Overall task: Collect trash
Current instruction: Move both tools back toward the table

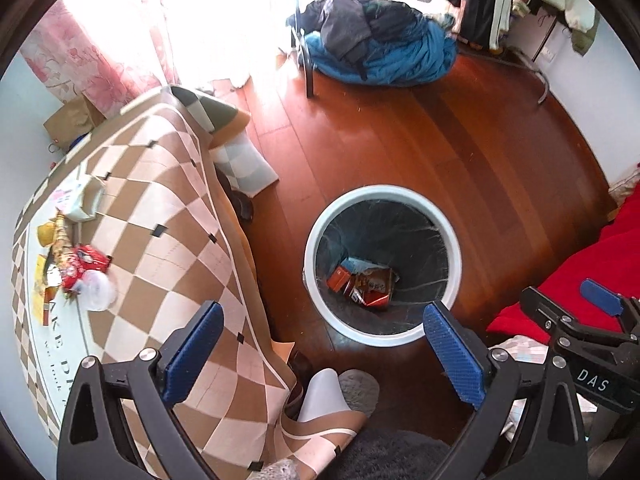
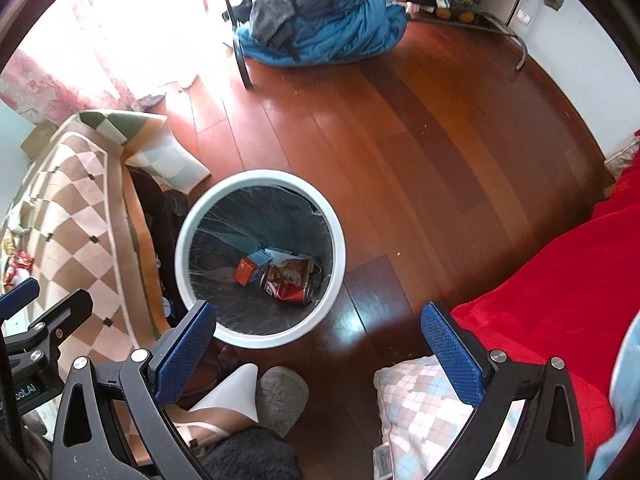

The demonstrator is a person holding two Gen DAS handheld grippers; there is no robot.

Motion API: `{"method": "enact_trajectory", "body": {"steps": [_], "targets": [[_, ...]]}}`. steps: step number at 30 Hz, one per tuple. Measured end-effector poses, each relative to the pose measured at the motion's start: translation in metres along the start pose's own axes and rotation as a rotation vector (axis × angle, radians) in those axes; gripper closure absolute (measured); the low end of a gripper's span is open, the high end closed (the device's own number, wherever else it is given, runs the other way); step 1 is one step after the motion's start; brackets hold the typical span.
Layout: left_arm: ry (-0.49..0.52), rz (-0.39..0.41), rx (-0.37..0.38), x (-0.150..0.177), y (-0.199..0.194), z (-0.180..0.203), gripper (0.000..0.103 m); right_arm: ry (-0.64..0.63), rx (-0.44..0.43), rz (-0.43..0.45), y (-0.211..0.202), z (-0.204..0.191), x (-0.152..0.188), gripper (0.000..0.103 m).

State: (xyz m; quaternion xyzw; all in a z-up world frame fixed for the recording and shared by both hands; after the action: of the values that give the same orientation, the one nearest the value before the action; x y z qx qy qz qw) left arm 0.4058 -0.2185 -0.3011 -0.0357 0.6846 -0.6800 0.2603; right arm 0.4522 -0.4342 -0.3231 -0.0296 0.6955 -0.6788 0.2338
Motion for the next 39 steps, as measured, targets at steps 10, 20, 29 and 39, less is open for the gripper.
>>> {"method": "enact_trajectory", "body": {"steps": [10,20,29,39], "targets": [[-0.035,0.125,0.060,-0.001,-0.082,-0.023,0.001,0.055,-0.038,0.139,-0.090,-0.017,0.004,0.000],[-0.158,0.219,0.002,0.003,-0.130,-0.139,0.001,-0.048,-0.218,0.228,-0.154,-0.115,-0.008,0.000],[-0.312,0.107,-0.299,0.028,-0.066,-0.331,0.001,-0.264,-0.335,0.085,-0.078,-0.297,-0.043,0.003],[-0.221,0.023,-0.358,0.001,0.001,-0.407,0.001,-0.410,-0.265,-0.094,0.041,-0.414,-0.067,0.038]]}}
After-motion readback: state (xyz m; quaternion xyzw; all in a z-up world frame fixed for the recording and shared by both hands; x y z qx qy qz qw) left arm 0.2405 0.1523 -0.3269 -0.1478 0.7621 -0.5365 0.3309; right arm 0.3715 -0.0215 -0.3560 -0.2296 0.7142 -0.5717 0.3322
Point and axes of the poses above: each gripper's, at about its wrist camera, not at the fingertips, and y roughly the way its jaws point, z to its right, x to its underside, the point moved 2 cm from there along y, roughly the way its jaws point, and after that the axes turned 13 degrees about -y, right-handed, at the moved point
